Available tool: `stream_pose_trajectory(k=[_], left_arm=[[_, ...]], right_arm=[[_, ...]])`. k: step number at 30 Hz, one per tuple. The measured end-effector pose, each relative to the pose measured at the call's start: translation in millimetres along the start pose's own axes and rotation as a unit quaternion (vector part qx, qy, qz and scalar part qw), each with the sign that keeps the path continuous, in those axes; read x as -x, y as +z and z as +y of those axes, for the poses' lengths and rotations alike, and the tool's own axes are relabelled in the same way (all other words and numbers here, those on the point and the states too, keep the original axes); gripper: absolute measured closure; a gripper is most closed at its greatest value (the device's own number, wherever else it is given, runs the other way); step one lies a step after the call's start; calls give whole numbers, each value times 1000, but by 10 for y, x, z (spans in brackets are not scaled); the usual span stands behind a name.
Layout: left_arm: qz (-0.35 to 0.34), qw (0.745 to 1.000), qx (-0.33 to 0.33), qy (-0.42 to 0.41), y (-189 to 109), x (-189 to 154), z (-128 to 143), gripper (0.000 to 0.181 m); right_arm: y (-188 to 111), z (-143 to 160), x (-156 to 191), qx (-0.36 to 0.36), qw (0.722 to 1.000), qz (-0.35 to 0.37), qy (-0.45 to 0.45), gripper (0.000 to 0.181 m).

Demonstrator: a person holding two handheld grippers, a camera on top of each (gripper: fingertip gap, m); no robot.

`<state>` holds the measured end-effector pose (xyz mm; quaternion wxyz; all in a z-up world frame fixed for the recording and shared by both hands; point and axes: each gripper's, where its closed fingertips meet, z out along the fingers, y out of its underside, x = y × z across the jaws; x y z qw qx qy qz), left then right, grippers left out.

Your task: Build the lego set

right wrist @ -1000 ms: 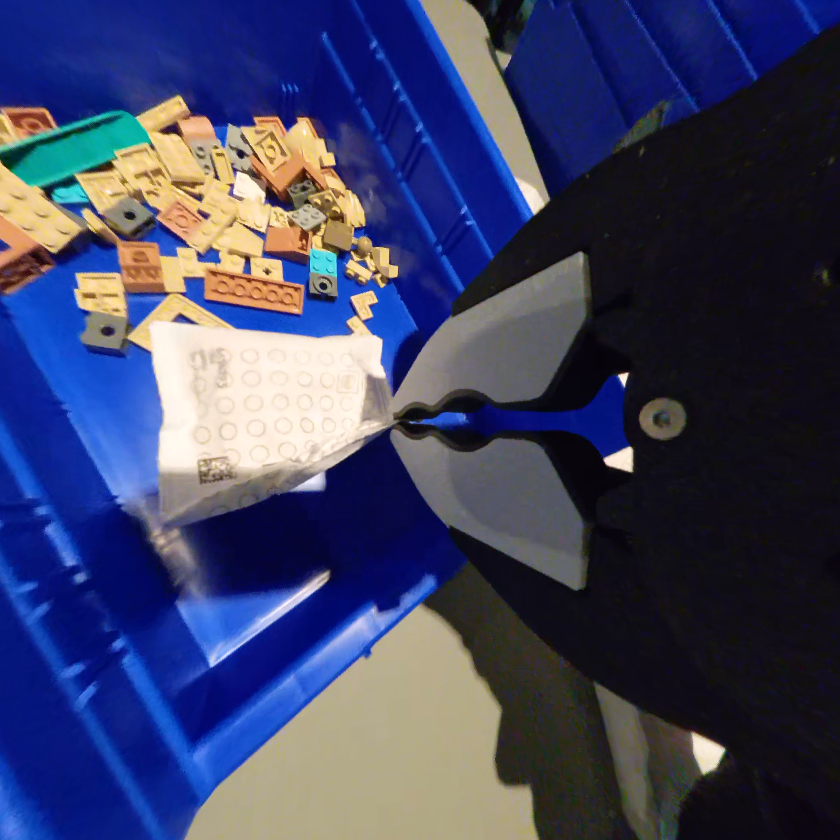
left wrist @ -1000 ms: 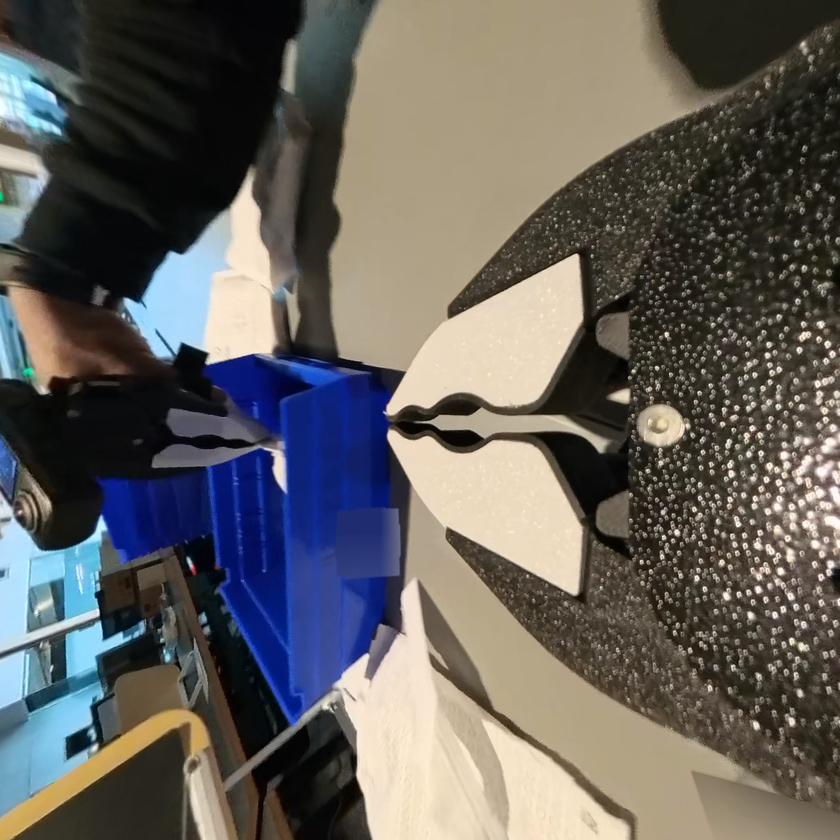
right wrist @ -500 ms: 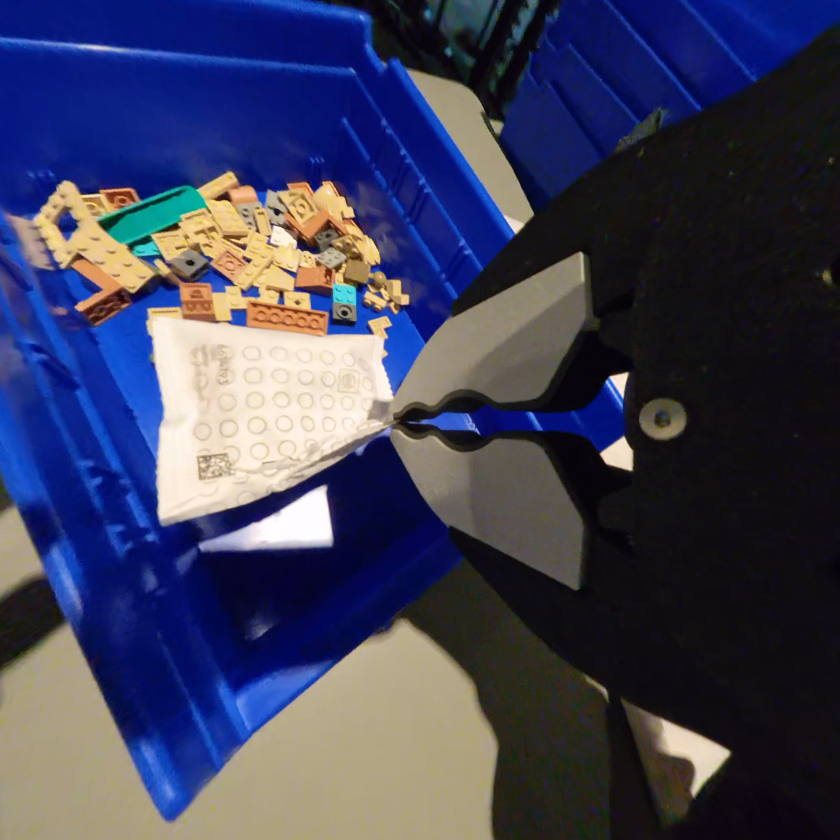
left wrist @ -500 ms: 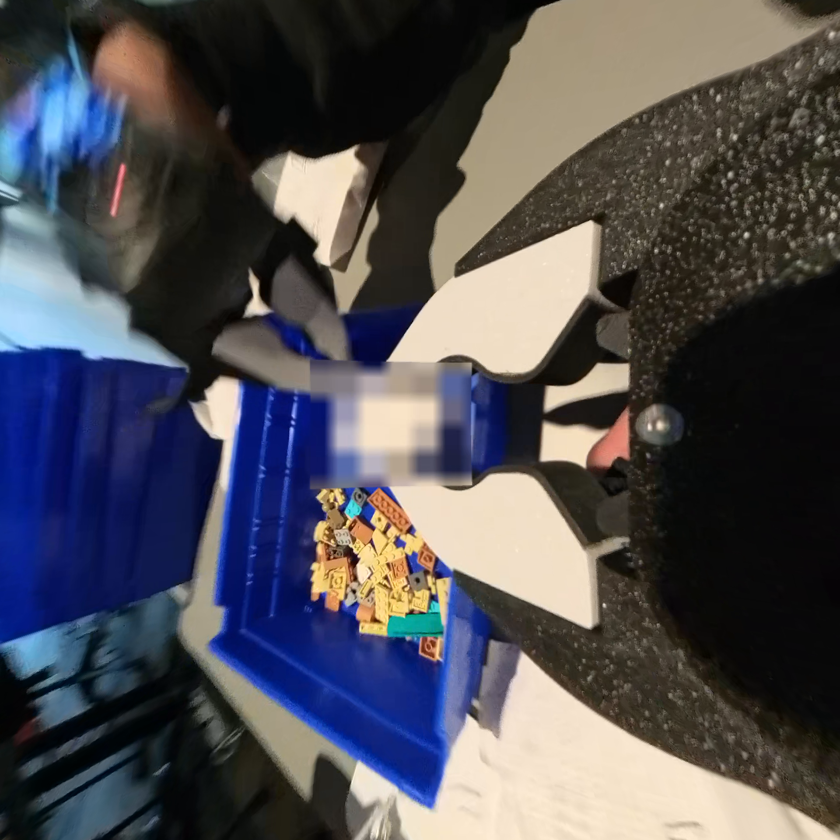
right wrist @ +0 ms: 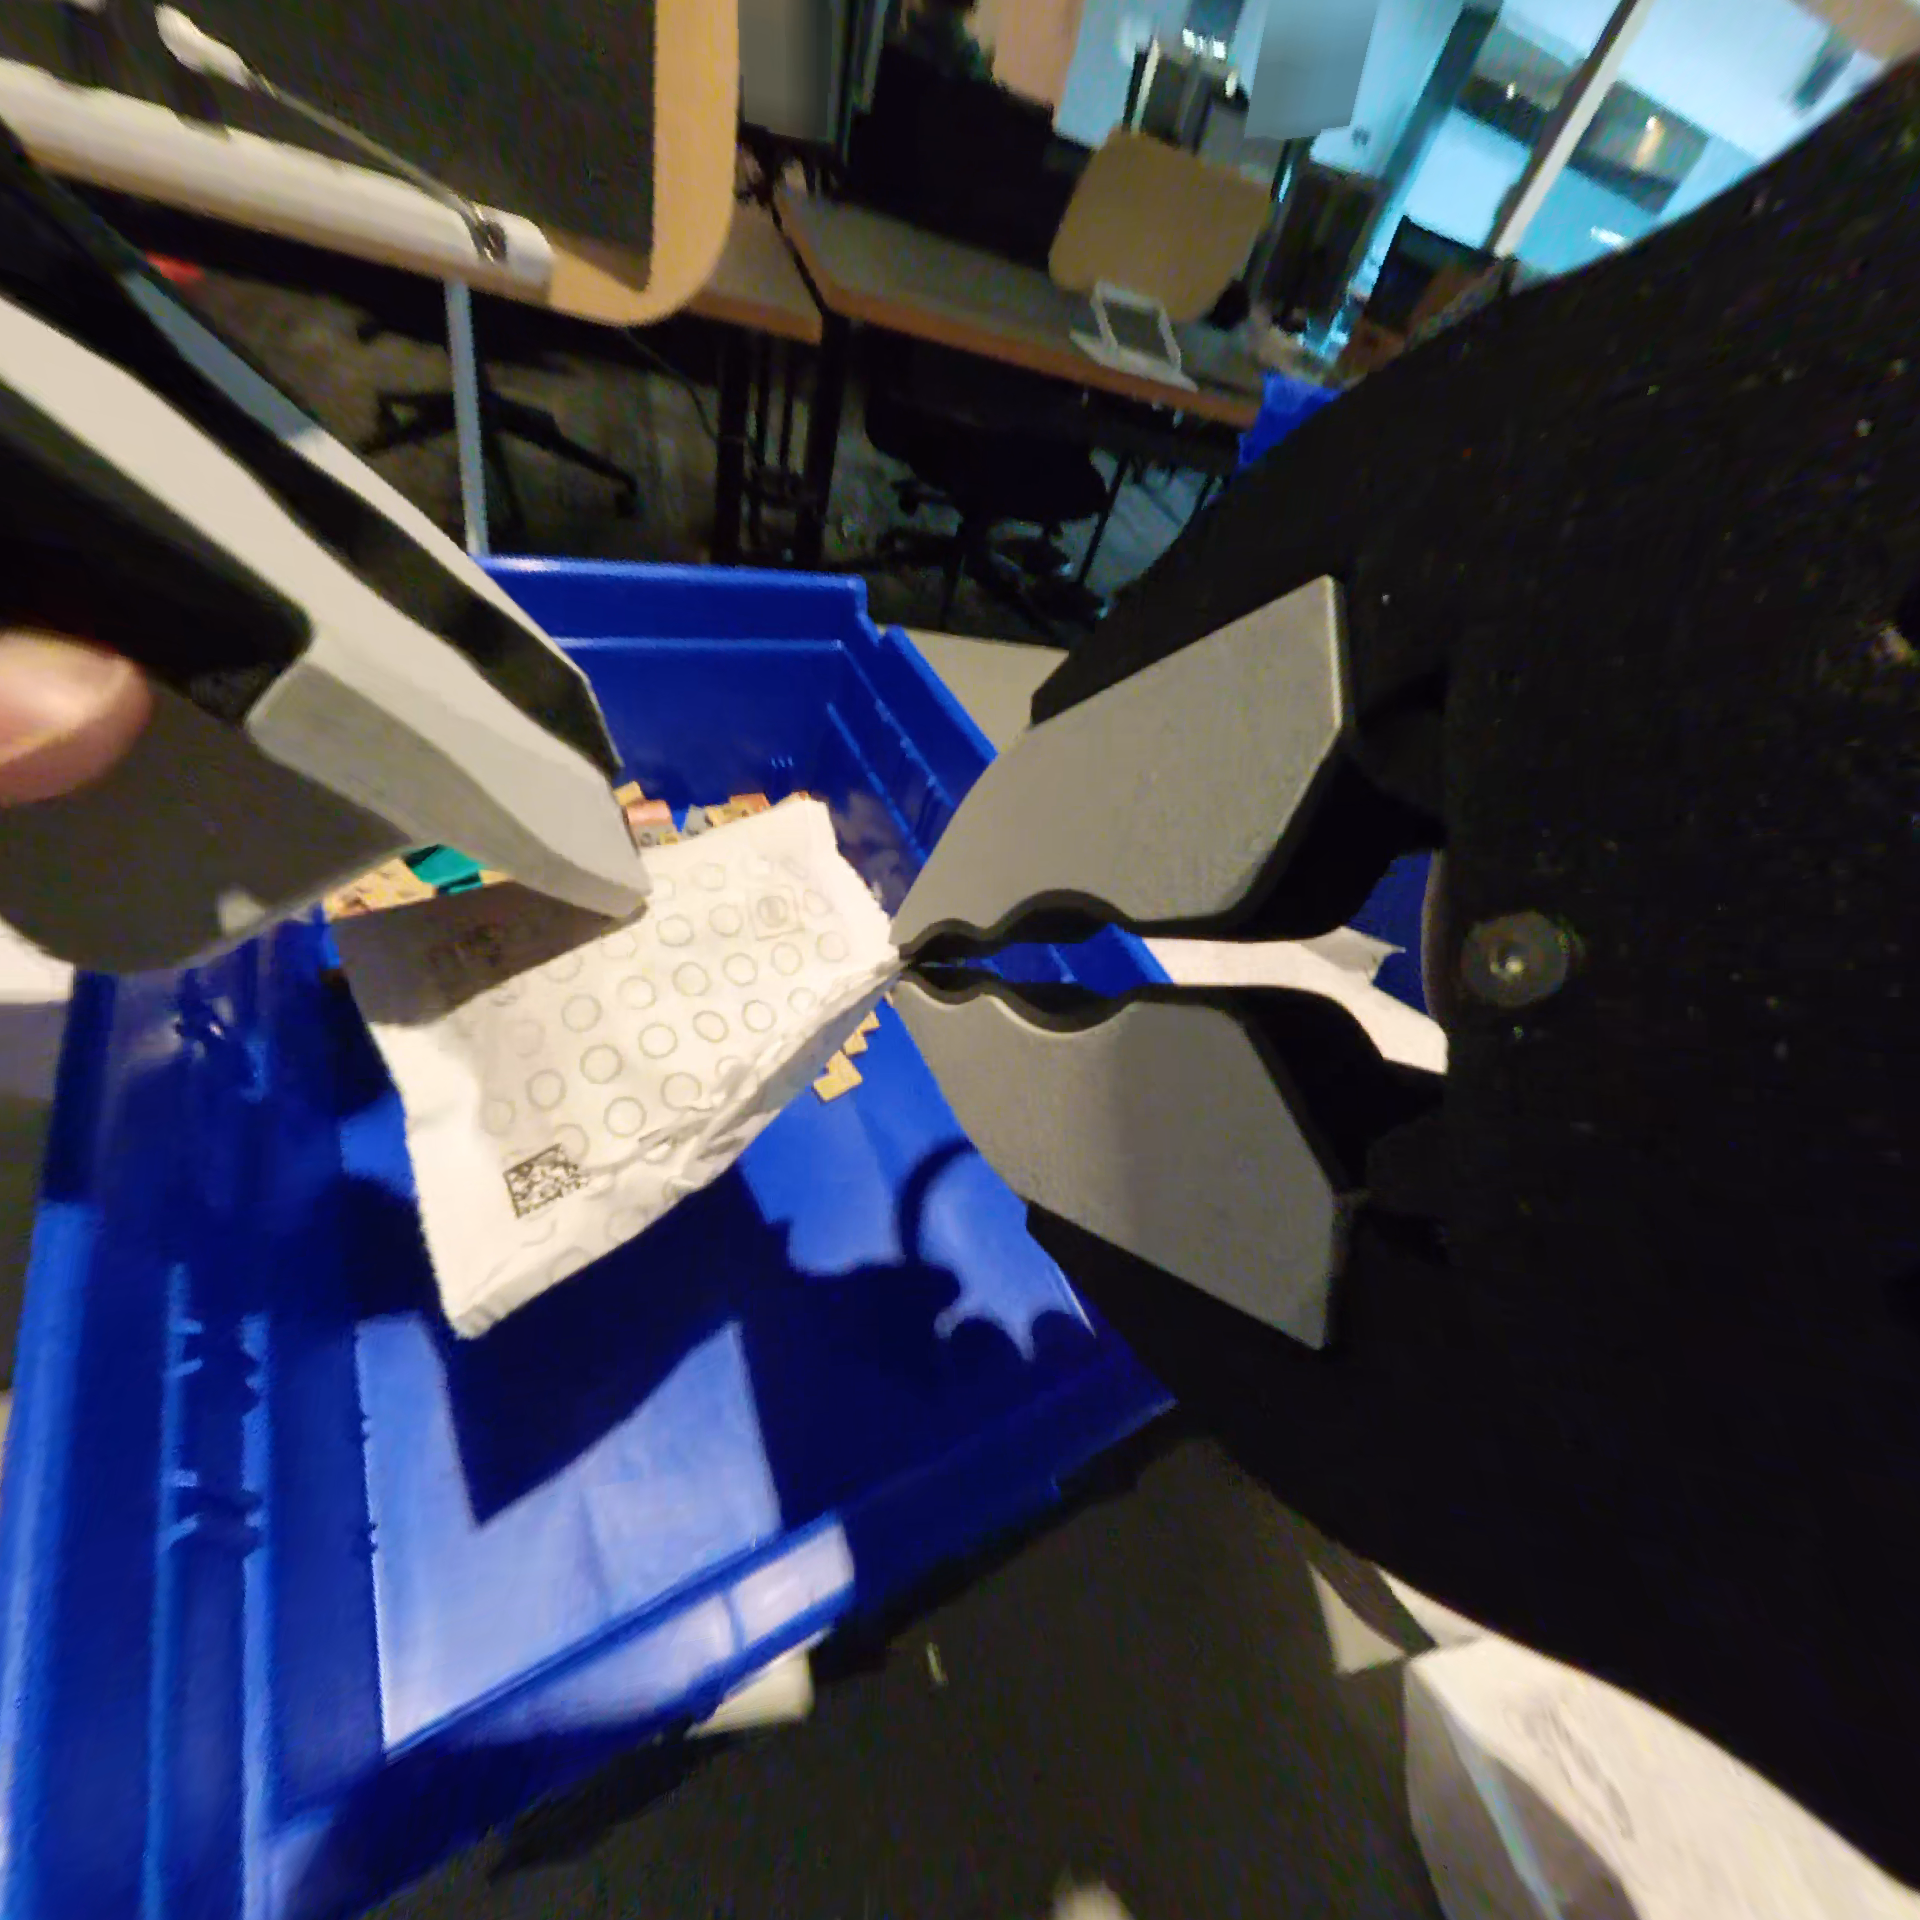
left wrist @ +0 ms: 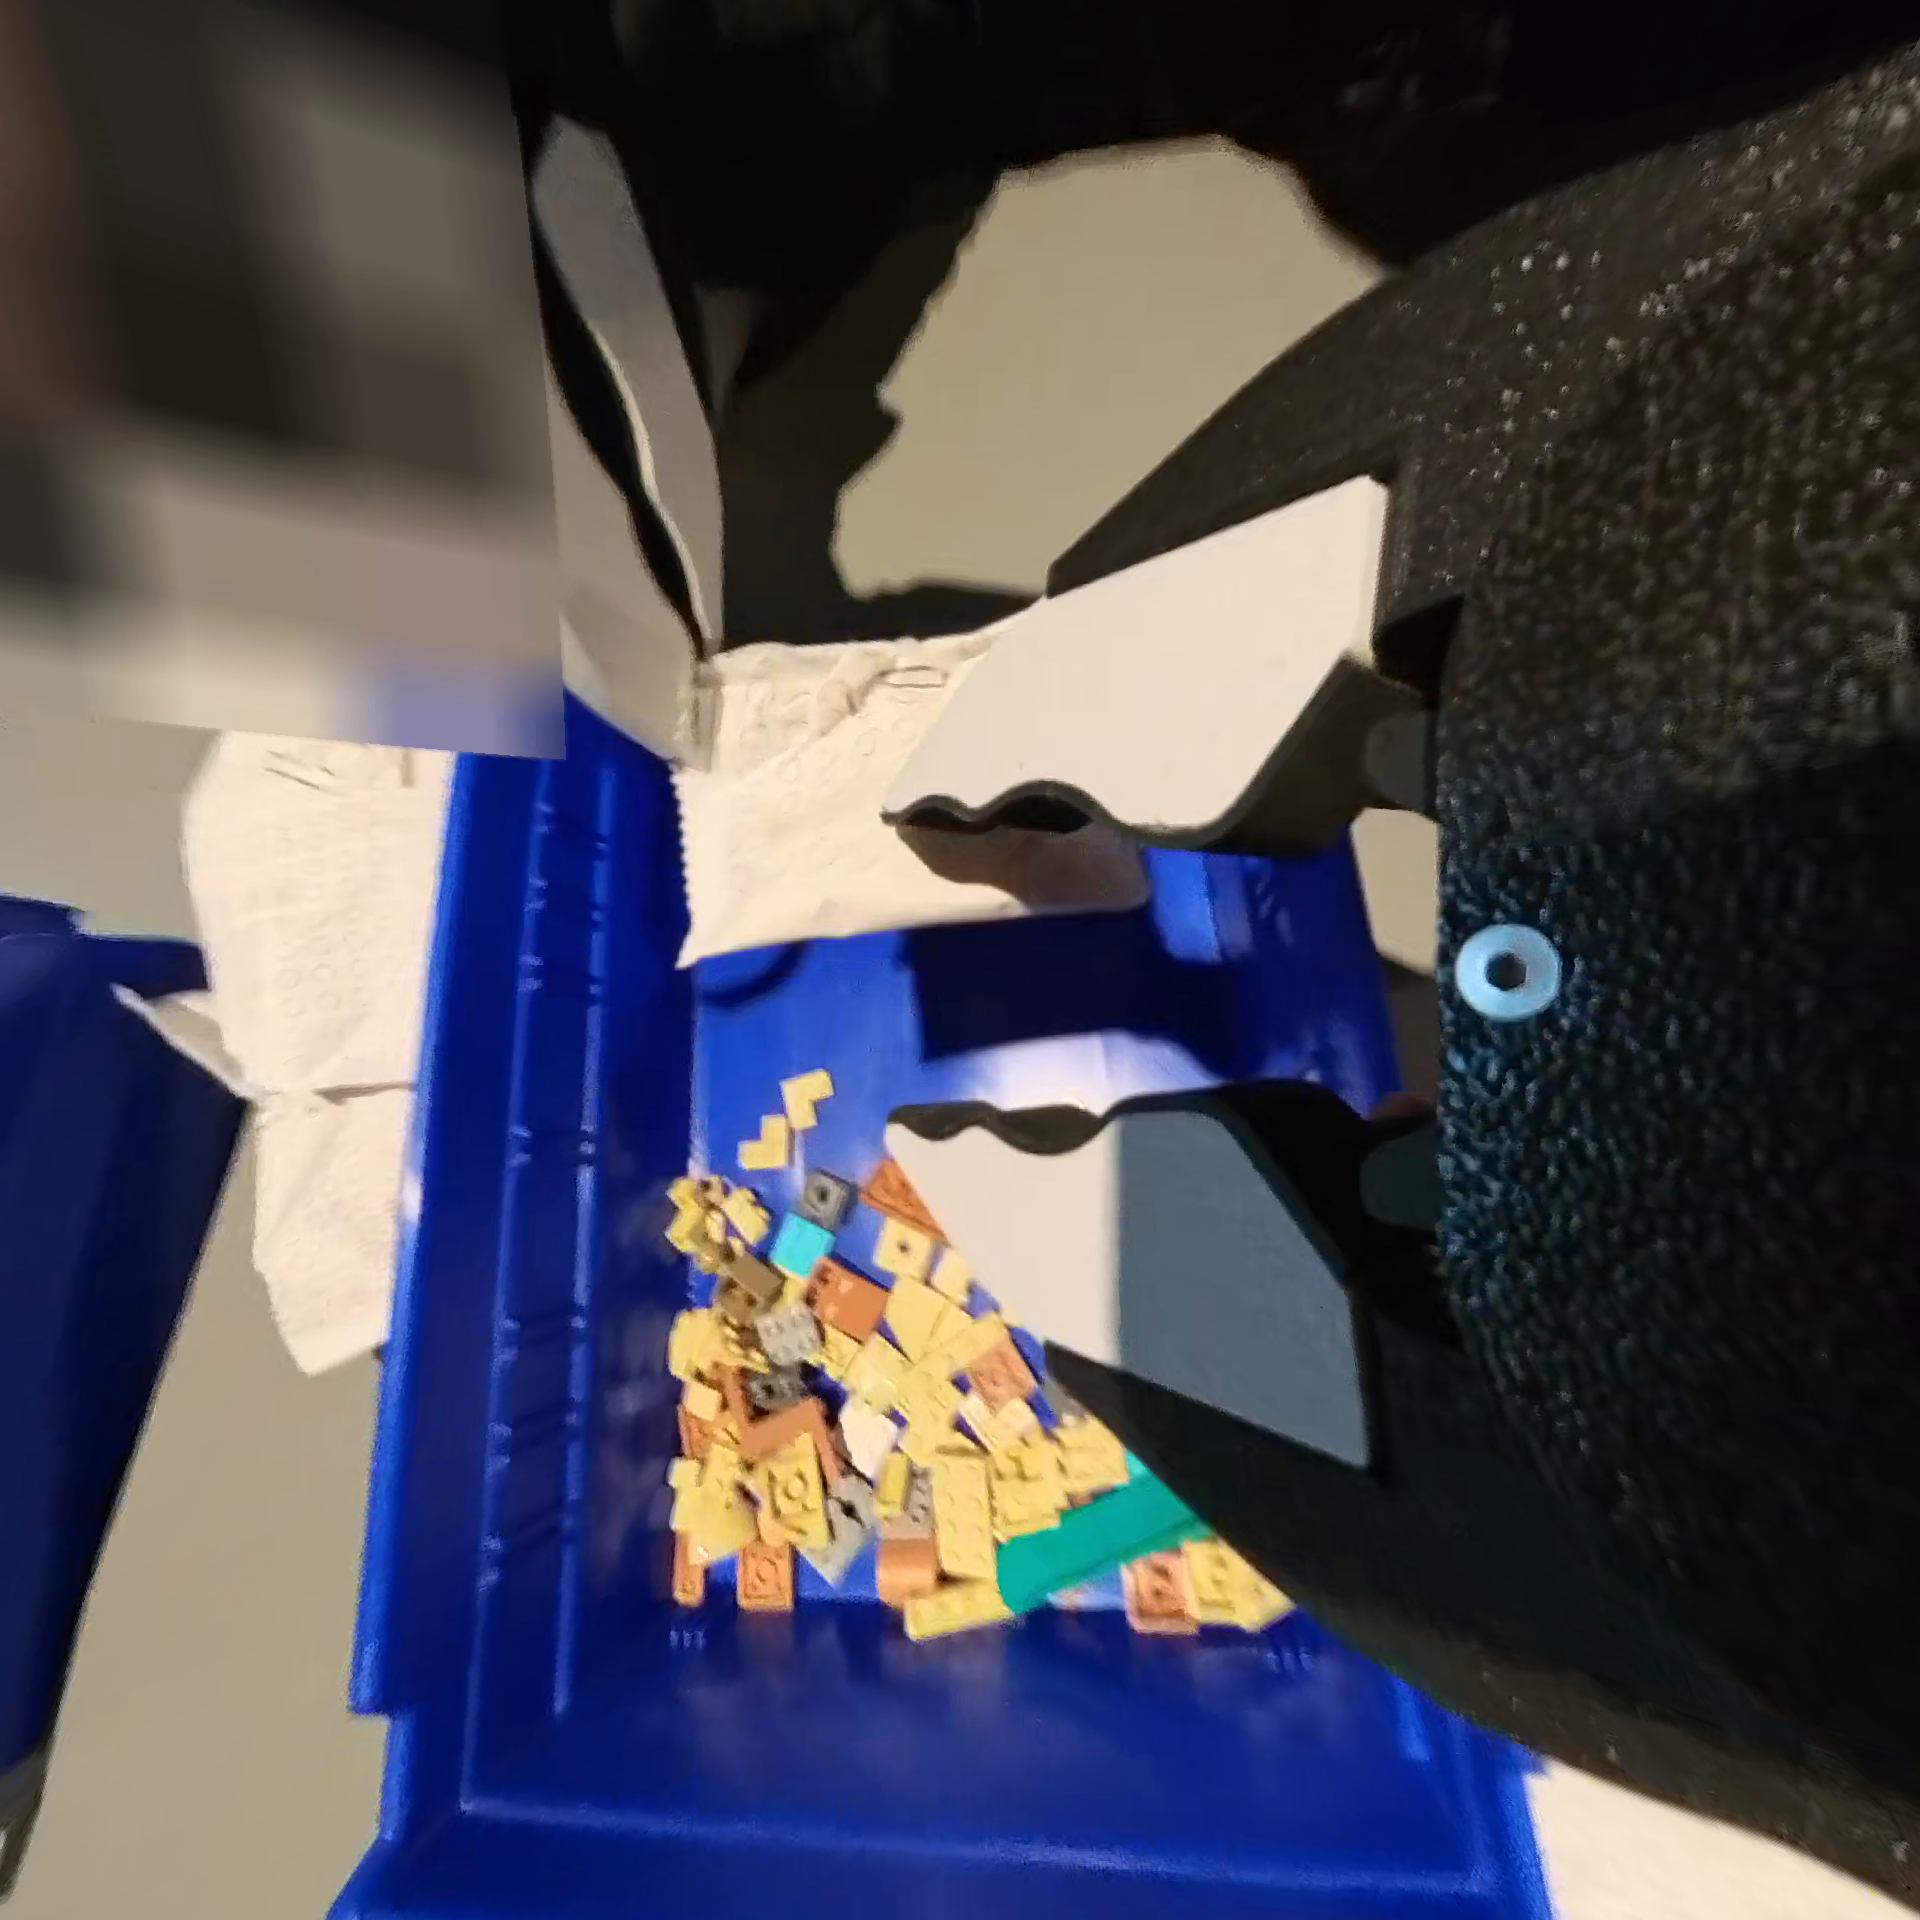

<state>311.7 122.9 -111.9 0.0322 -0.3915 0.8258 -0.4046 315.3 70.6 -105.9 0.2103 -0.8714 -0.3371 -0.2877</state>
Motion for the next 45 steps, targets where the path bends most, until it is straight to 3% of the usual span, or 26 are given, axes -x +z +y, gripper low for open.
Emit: stream_pose_trajectory(k=[4, 14, 17, 22, 28, 33, 40, 45], left_arm=[[74, 997, -26, -23, -2, -100, -77, 132], [155, 986, -51, -40, 109, -335, -43, 136], [174, 978, -93, -69, 89, -362, -130, 154], [169, 967, -162, -97, -7, -345, -209, 162], [172, 938, -274, -126, -290, -361, -294, 166], [183, 908, -350, -138, -467, -425, -288, 166], [188, 896, -387, -114, -549, -594, -288, 166], [185, 889, -401, -118, -616, -598, -320, 166]], right_arm=[[-59, -50, -88, -16, 999, 37, -21, 181], [-91, -70, -297, -21, 994, 102, -20, 181], [-75, -48, -325, -23, 994, 109, -14, 181], [-111, -70, -401, -55, 990, 126, 11, 179], [-212, -7, -481, -88, 984, 130, 84, 155], [-257, -219, -397, -191, 959, 40, 207, 143], [-307, -616, -199, -337, 881, -130, 308, 136], [-365, -651, -244, -397, 835, -168, 341, 136]])
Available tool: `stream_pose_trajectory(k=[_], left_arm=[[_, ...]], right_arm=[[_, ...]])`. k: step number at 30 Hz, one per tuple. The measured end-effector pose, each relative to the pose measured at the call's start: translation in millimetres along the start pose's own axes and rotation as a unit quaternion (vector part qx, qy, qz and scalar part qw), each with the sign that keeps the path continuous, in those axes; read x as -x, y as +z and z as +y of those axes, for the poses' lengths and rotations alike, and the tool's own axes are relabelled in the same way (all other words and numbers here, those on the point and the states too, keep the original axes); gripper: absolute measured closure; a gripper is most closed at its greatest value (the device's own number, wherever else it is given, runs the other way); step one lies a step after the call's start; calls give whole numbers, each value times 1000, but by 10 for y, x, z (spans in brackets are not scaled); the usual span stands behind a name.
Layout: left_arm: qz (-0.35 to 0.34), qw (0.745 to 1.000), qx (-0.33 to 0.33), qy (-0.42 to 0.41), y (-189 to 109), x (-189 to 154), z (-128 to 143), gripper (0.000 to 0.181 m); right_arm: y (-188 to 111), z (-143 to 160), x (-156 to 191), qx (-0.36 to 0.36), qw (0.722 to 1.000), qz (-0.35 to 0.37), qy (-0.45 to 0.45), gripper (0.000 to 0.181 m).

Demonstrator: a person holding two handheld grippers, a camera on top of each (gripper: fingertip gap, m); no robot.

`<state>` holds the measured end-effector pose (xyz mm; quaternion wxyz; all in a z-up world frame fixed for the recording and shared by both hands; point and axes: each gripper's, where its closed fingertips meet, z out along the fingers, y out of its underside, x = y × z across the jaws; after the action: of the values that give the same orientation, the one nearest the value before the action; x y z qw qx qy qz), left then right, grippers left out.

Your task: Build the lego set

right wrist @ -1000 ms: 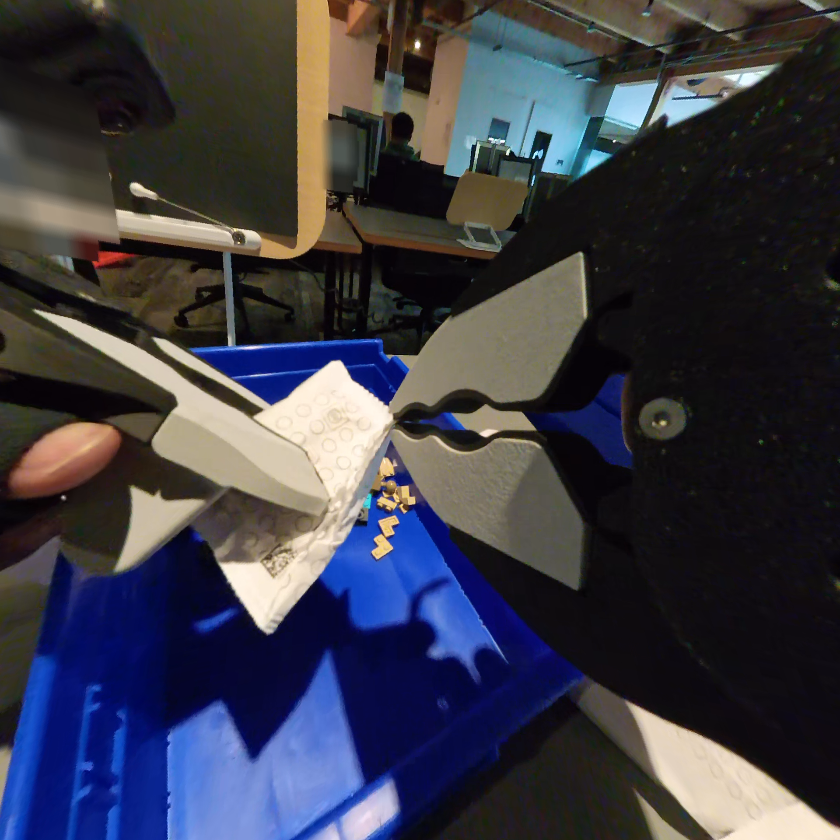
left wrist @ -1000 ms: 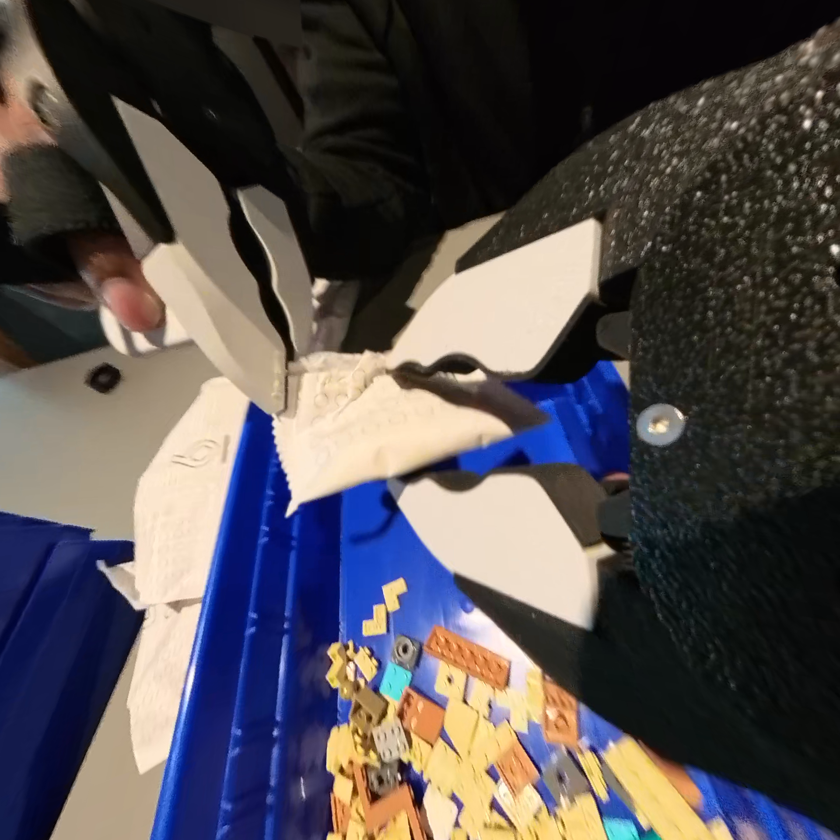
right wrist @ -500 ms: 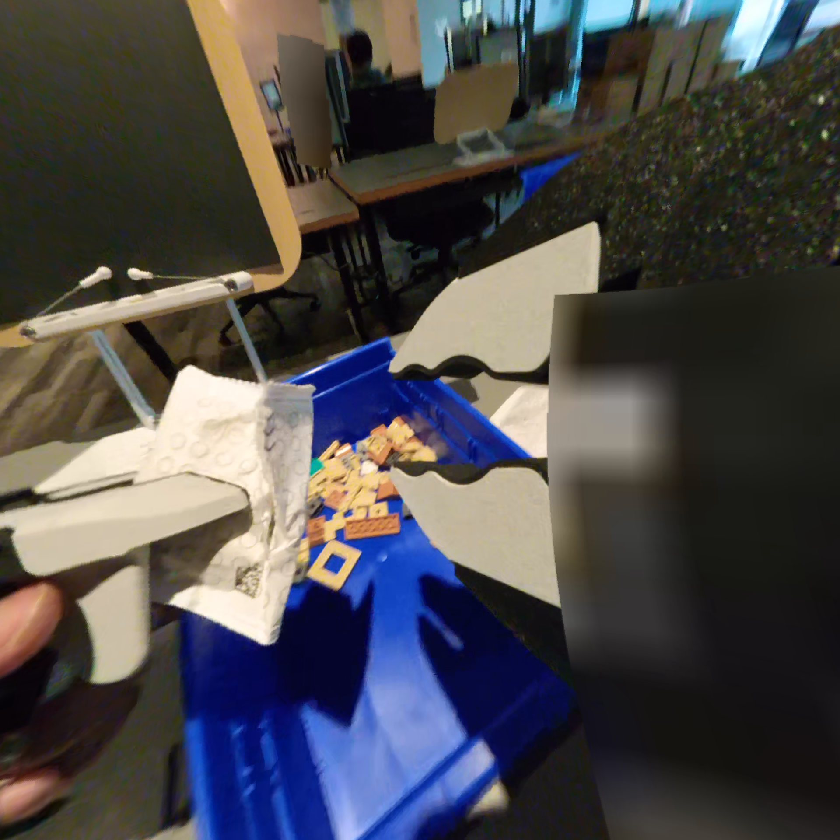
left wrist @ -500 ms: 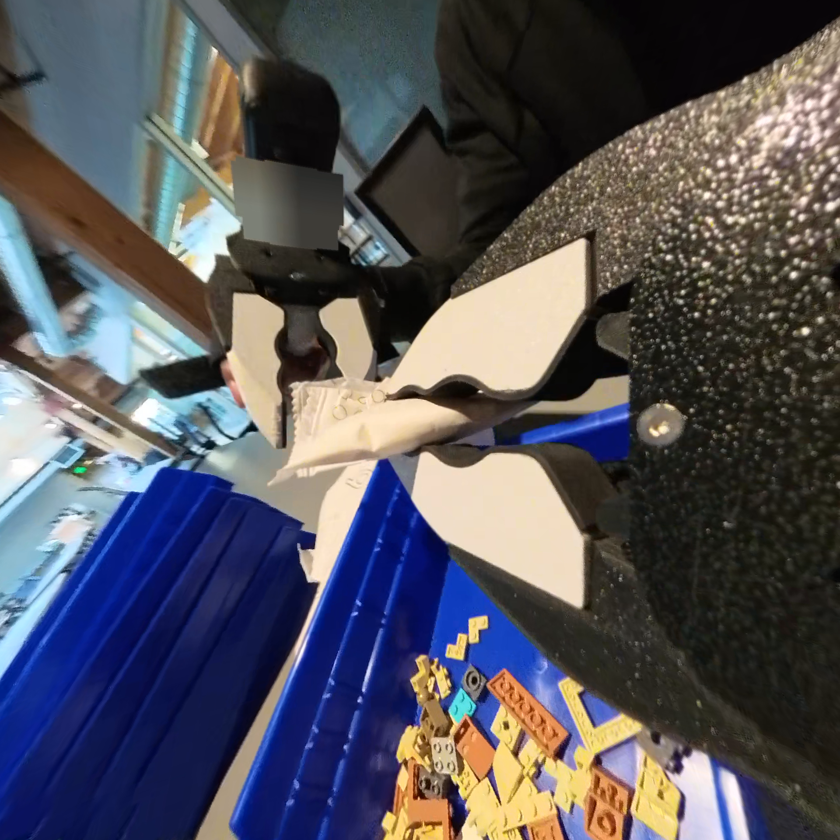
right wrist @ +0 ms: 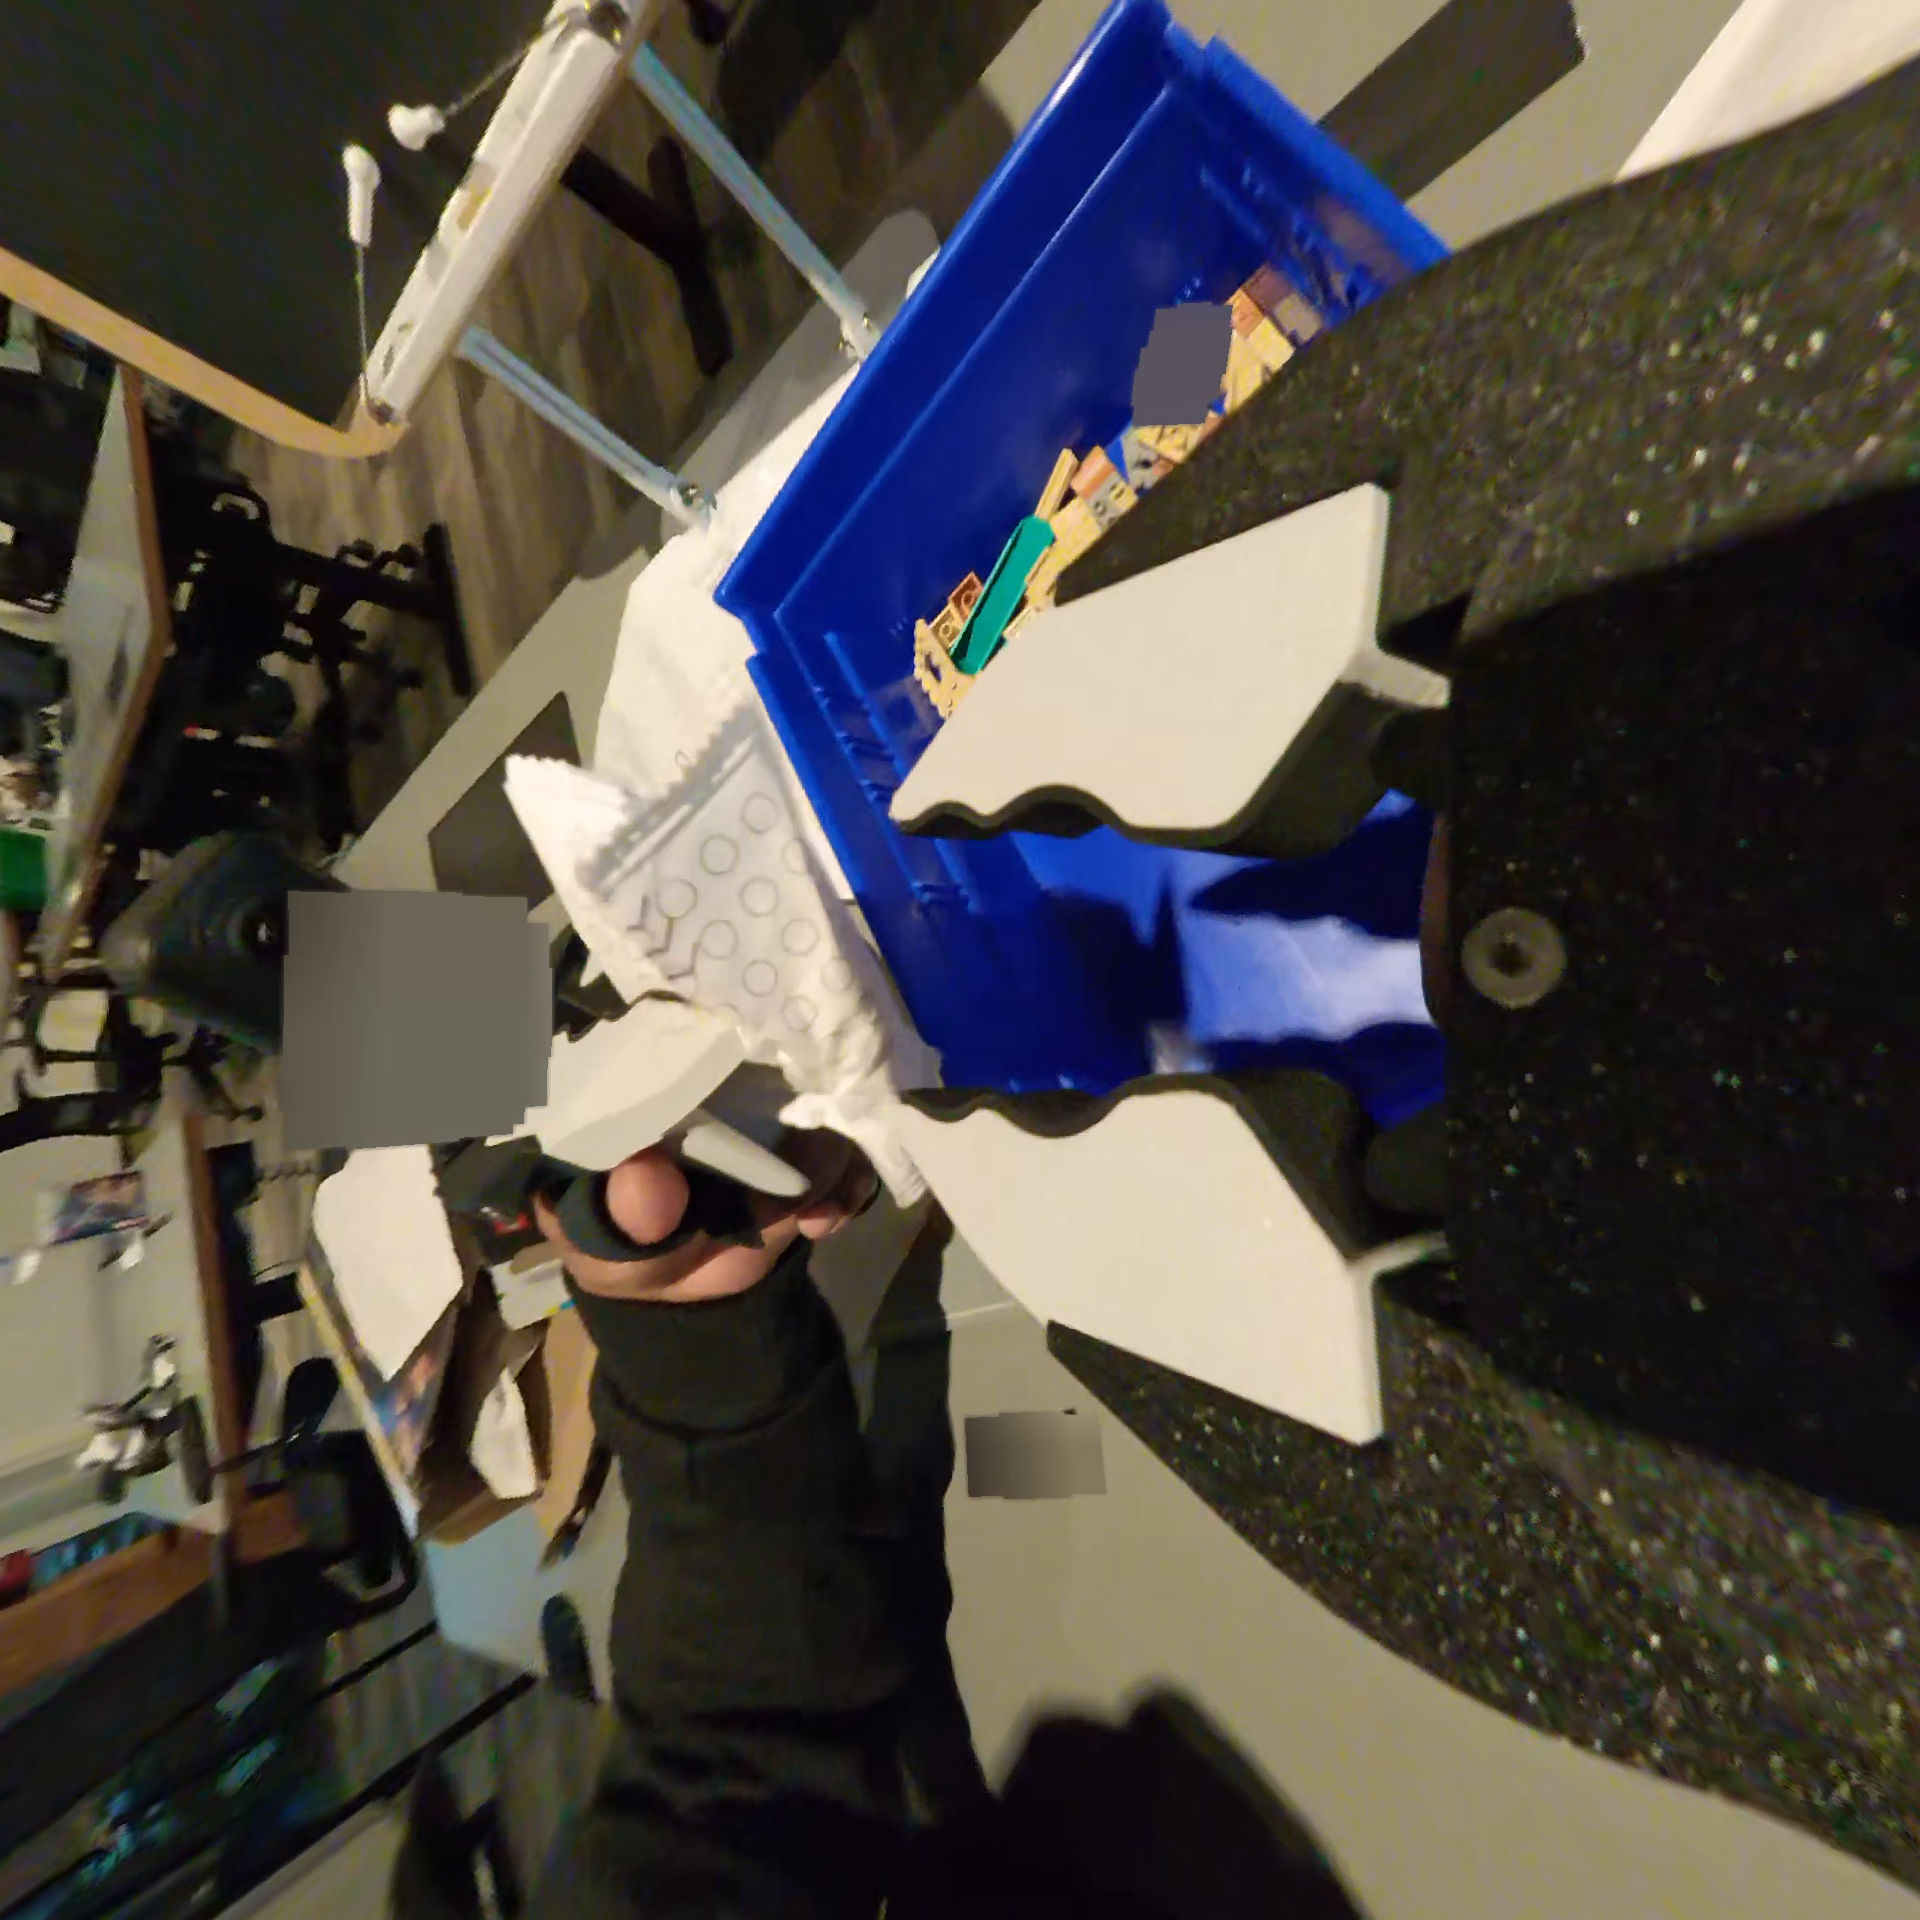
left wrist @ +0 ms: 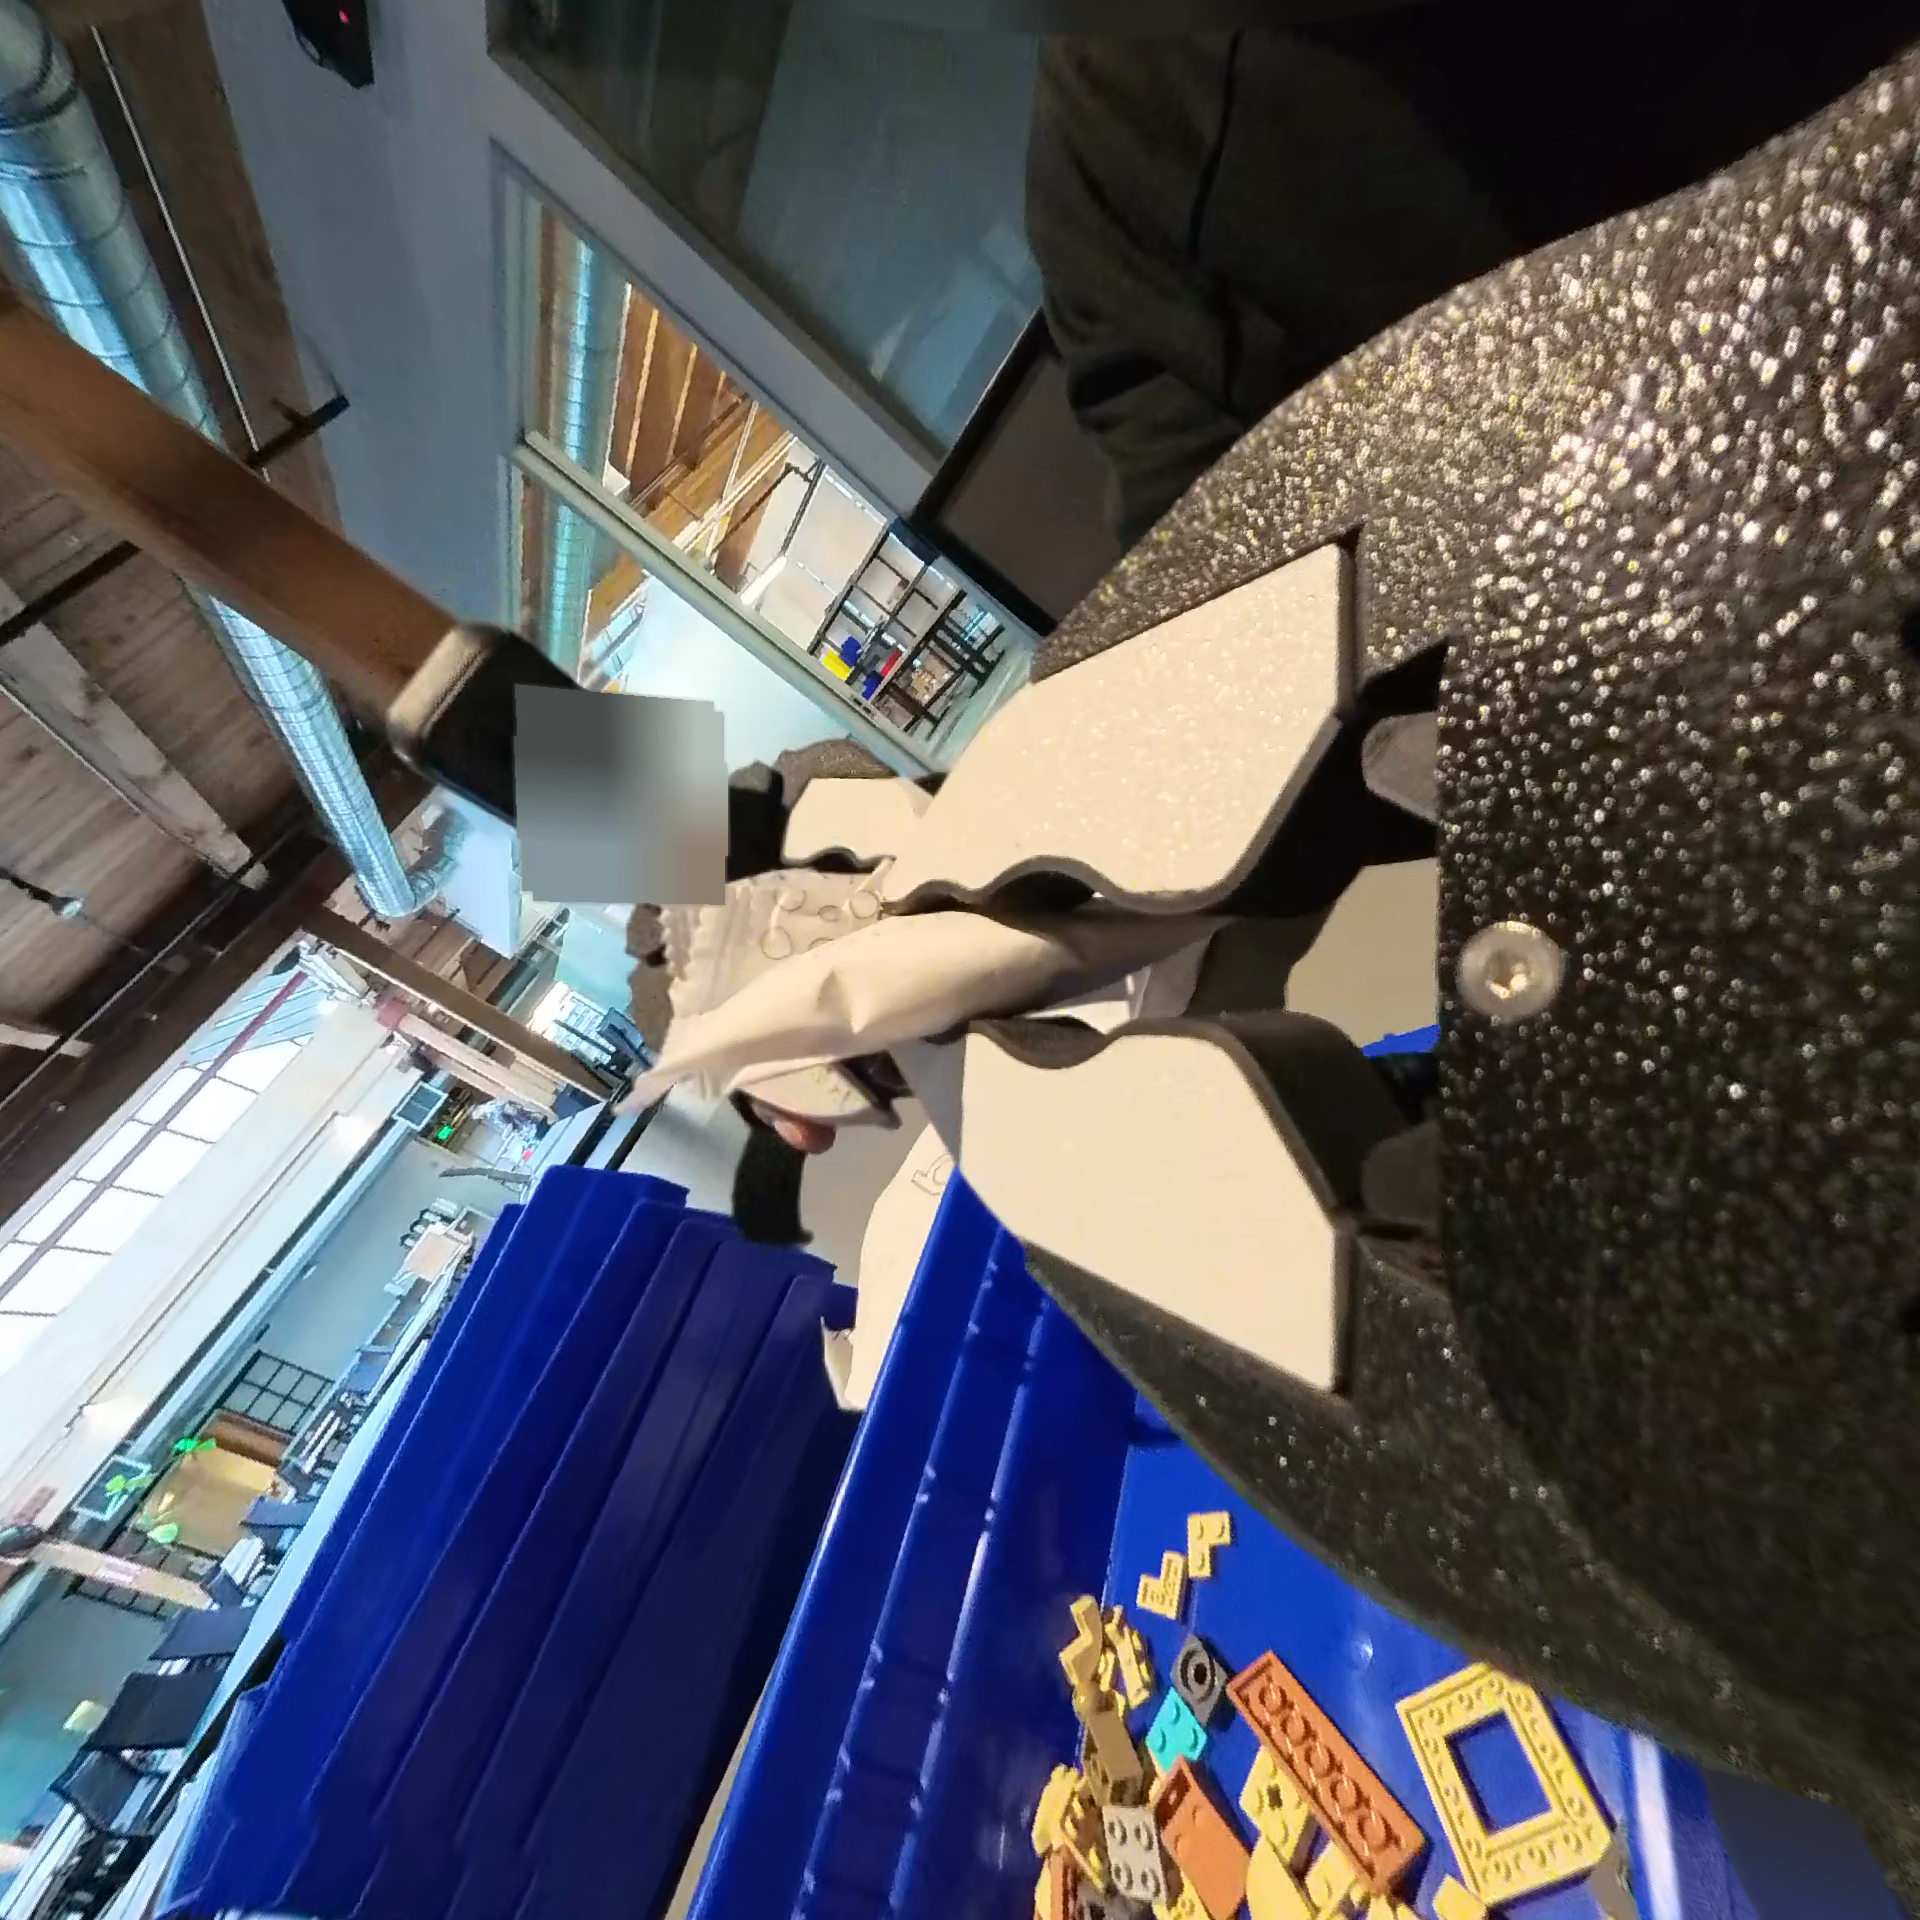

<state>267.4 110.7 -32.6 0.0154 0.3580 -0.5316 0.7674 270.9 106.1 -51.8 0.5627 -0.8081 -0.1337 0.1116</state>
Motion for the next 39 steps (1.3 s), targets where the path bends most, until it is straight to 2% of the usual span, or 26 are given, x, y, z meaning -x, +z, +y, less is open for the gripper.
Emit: stream_pose_trajectory(k=[5, 9, 12, 14, 17, 19, 21, 29, 39], left_arm=[[-51, 998, 27, 34, -17, 147, 90, 166], [-67, 996, 45, 48, 11, 206, 167, 166], [-78, 993, 64, 64, 25, 244, 239, 166], [-74, 993, 68, 70, 23, 238, 254, 166], [-77, 992, 70, 75, 11, 249, 255, 166], [-82, 992, 64, 72, -15, 273, 229, 166], [-79, 993, 53, 67, -46, 273, 188, 166], [-78, 994, 48, 60, -66, 291, 183, 166], [-117, 990, 43, 64, -69, 426, 185, 166]], right_arm=[[-102, -89, -19, -39, 999, -10, 23, 135], [-43, -46, -50, -25, 999, -3, 36, 127], [18, 5, -116, -13, 998, 9, 58, 132], [40, 54, -190, -5, 997, 21, 71, 128], [32, 51, -189, -14, 997, 7, 75, 145], [7, 31, -146, -21, 997, -12, 71, 170], [-14, 15, -145, -27, 997, -12, 67, 181], [-15, 77, -179, -13, 996, -3, 89, 181], [-7, 218, -311, 60, 984, 83, 148, 180]])
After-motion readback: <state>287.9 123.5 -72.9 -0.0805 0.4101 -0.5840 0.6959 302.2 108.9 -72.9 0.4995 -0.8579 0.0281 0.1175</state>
